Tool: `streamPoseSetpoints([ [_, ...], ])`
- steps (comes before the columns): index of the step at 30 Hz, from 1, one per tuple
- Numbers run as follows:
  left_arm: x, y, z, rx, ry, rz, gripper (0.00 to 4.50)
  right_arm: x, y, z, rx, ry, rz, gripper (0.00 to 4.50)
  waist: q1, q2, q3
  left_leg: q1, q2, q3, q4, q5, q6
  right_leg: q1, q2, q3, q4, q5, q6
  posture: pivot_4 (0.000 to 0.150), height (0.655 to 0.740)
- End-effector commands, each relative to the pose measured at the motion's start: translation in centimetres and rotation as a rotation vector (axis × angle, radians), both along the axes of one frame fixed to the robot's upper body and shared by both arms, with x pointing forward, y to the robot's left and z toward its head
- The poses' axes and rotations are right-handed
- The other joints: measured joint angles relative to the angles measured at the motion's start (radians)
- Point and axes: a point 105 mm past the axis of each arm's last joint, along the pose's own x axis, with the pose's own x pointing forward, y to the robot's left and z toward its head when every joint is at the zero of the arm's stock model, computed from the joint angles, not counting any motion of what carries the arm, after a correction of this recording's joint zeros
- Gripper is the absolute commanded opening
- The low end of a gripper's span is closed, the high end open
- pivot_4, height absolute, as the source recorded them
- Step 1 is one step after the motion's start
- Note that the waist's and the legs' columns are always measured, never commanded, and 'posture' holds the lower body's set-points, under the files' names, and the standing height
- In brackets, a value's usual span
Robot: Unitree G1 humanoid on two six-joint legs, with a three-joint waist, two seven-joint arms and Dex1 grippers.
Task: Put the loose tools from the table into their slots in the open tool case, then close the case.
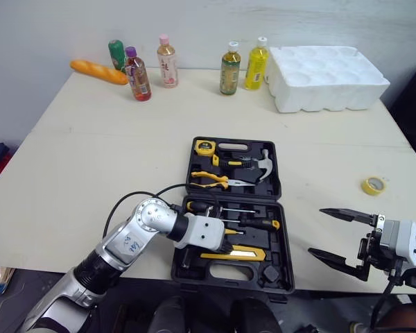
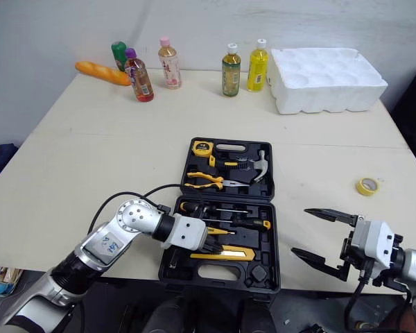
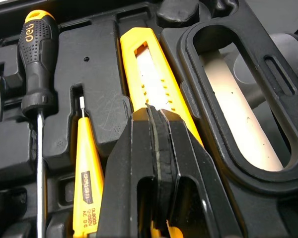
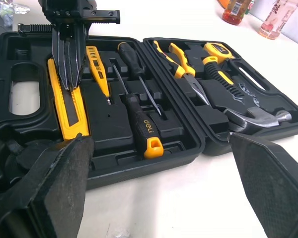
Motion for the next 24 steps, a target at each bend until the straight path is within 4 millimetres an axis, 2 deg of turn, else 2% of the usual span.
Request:
streamPoseSetpoints([
  [1, 0.4, 1.4, -2.5, 0.070, 0.067, 0.050, 0.06, 0.1, -0.3, 0.4, -0.003, -0.032, -0.014, 4.50, 0.001, 0.000, 0.000, 0.000, 0.000, 0.000, 0.000, 0.000, 0.000, 0.000, 0.000, 0.000, 0.000, 0.000, 0.000, 0.150, 0.7400],
  [4, 0.6, 1.0, -1.4, -0.006, 0.059, 0.030, 0.06, 0.2, -0.6, 0.3, -0.003, -0.034, -0.025, 4.50, 0.002, 0.000, 0.000, -0.001, 0.000, 0.000, 0.000, 0.000, 0.000, 0.000, 0.000, 0.000, 0.000, 0.000, 0.000, 0.150, 0.7400],
  [8, 1.1, 2.2, 3.1, -0.281, 0.070, 0.016, 0.06, 0.4, -2.1, 1.1, 0.014, -0.070, -0.100, 4.50, -0.004, 0.001, 0.002, -0.003, 0.000, 0.000, 0.001, 0.000, 0.000, -0.003, 0.000, -0.001, 0.001, 0.000, 0.000, 0.150, 0.7400],
  [10, 1.6, 2.5, 4.5, -0.358, 0.067, 0.032, 0.06, 0.6, -2.4, 1.6, 0.036, -0.082, -0.121, 4.50, -0.003, 0.001, 0.003, -0.006, 0.000, -0.001, 0.002, 0.000, 0.000, -0.005, 0.000, -0.002, 0.001, 0.000, 0.000, 0.150, 0.7400],
  [13, 2.0, 3.4, 6.1, -0.415, 0.052, 0.054, 0.89, 0.5, -3.5, 1.5, -0.013, -0.083, -0.137, 4.50, -0.002, 0.001, 0.003, -0.006, 0.000, -0.001, 0.003, 0.000, 0.001, -0.004, -0.001, -0.003, 0.001, 0.000, 0.000, 0.150, 0.7400],
  [16, 3.3, 5.3, 7.6, -0.474, -0.003, 0.155, 2.38, 0.7, -5.4, 1.5, -0.023, -0.106, -0.208, 4.50, -0.002, 0.000, 0.003, -0.006, -0.001, -0.001, 0.003, 0.000, 0.001, -0.003, -0.001, -0.004, 0.000, 0.000, 0.000, 0.150, 0.7400],
  [19, 4.3, 7.5, 7.9, -0.481, -0.029, 0.258, 3.77, 0.9, -7.0, 1.6, 0.030, -0.131, -0.301, 4.50, -0.003, 0.000, 0.004, -0.006, -0.001, -0.001, 0.003, 0.000, 0.001, -0.003, -0.001, -0.004, 0.000, 0.000, 0.000, 0.150, 0.7400],
  [20, 5.0, 9.9, 7.8, -0.459, -0.064, 0.356, 4.20, 1.3, -9.1, 2.4, 0.119, -0.185, -0.440, 4.50, -0.005, 0.000, 0.004, -0.006, -0.001, -0.001, 0.002, 0.000, 0.001, -0.003, -0.001, -0.004, 0.000, 0.000, 0.000, 0.150, 0.7400],
  [21, 5.4, 11.6, 7.9, -0.442, -0.091, 0.421, 4.47, 1.3, -10.6, 2.9, 0.185, -0.223, -0.538, 4.50, -0.010, -0.001, 0.004, -0.005, -0.001, -0.001, 0.002, 0.000, 0.001, -0.003, -0.001, -0.004, 0.000, 0.000, 0.000, 0.150, 0.7400],
  [23, 5.7, 13.8, 7.9, -0.422, -0.124, 0.503, 4.47, 1.2, -12.4, 3.2, 0.252, -0.261, -0.644, 4.50, -0.018, 0.001, 0.005, -0.005, 0.000, -0.001, 0.001, 0.001, 0.000, -0.004, -0.001, -0.004, 0.000, 0.000, 0.000, 0.150, 0.7400],
  [24, 6.3, 16.5, 8.0, -0.435, -0.160, 0.631, 4.47, 0.6, -14.2, 3.1, 0.273, -0.289, -0.738, 4.50, -0.019, 0.001, 0.005, -0.005, -0.001, -0.001, 0.000, 0.001, 0.000, -0.004, -0.001, -0.004, 0.000, 0.000, 0.000, 0.150, 0.7400],
])
